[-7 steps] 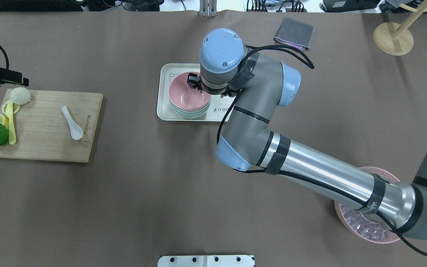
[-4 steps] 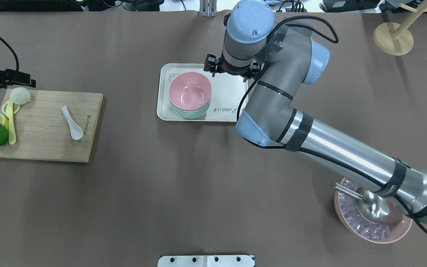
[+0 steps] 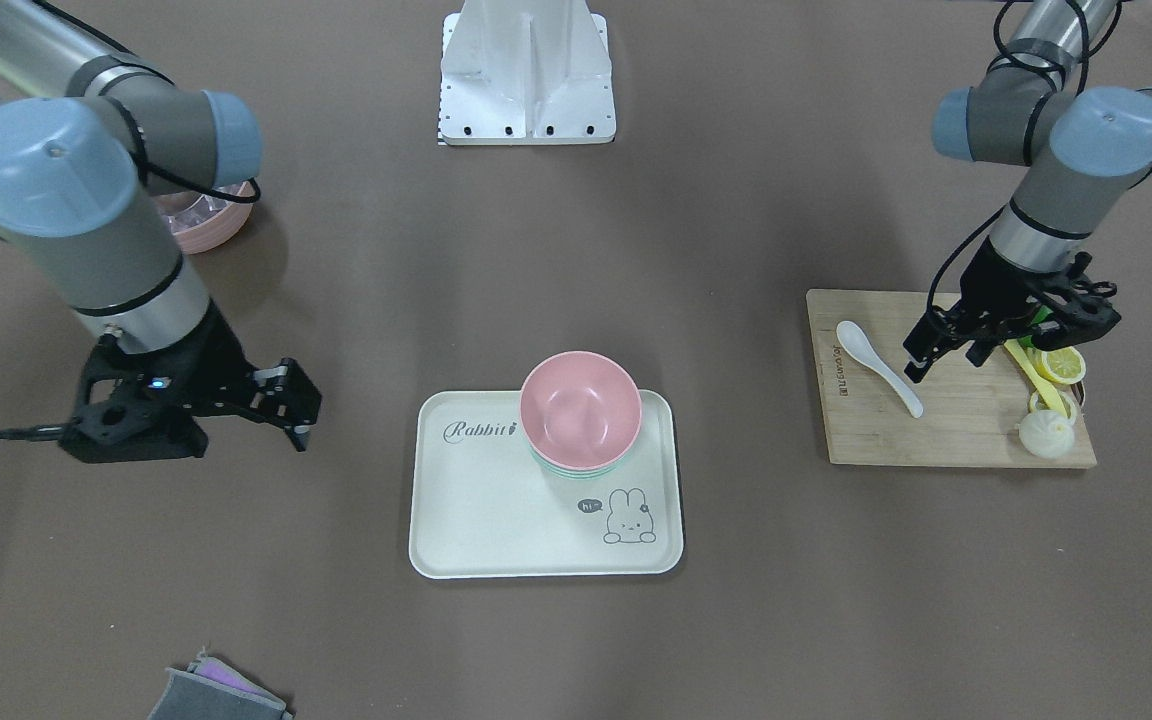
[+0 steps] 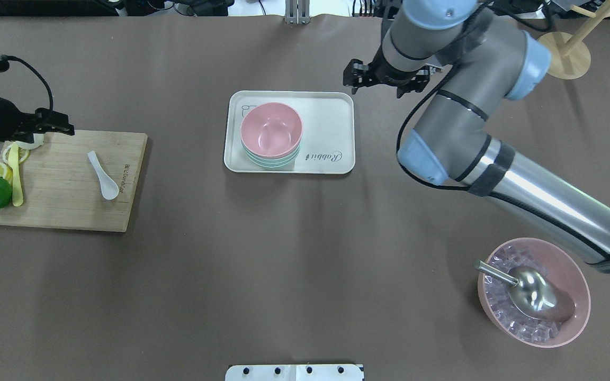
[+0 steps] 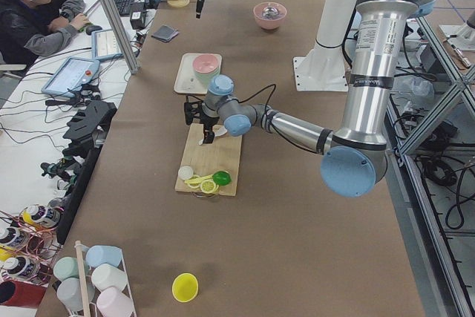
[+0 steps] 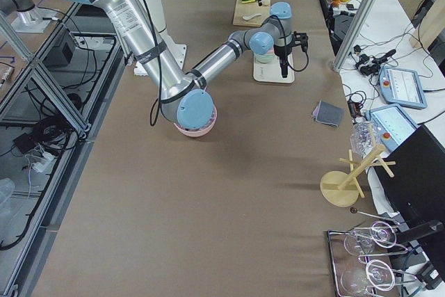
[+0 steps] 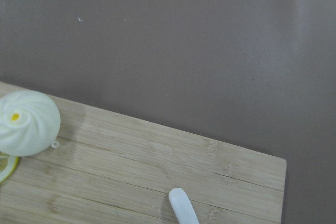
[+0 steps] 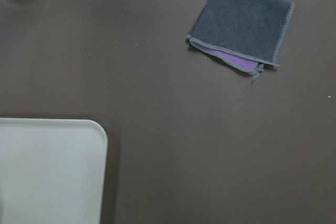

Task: Stack pink bowl on green and place spoon
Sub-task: 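Raise the right gripper from the tray while the left arm reaches the spoon, then grasp the white spoon handle on the cutting board with the left gripper, then carry the white spoon with the left gripper and place it in the pink bowl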

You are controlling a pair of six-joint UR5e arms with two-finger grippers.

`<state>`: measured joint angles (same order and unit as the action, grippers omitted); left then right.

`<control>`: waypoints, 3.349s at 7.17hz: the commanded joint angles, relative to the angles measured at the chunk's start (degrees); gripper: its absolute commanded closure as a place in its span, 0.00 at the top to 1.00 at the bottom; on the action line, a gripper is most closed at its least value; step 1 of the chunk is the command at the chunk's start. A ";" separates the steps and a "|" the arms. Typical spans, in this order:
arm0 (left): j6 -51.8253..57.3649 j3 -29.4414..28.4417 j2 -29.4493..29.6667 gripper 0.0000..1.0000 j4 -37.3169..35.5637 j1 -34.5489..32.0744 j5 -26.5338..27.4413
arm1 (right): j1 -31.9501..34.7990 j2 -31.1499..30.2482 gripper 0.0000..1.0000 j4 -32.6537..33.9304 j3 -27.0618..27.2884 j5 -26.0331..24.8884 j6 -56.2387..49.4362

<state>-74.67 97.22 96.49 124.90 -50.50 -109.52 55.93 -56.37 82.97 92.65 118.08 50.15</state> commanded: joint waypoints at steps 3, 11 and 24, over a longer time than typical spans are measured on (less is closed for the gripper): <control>-7.76 -0.46 0.11 0.87 -2.03 7.24 7.90 | 16.99 -14.78 1.00 0.18 0.61 11.29 -26.62; -7.51 -0.90 2.56 0.00 -2.47 8.58 8.45 | 19.65 -19.03 1.00 0.00 1.93 10.50 -29.05; -16.21 -19.35 44.32 0.00 -18.29 11.54 12.19 | 23.61 -32.74 1.00 0.71 5.00 9.89 -29.40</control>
<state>-90.87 78.48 140.71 105.89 -40.89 -99.88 79.38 -88.79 83.83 97.57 127.90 20.82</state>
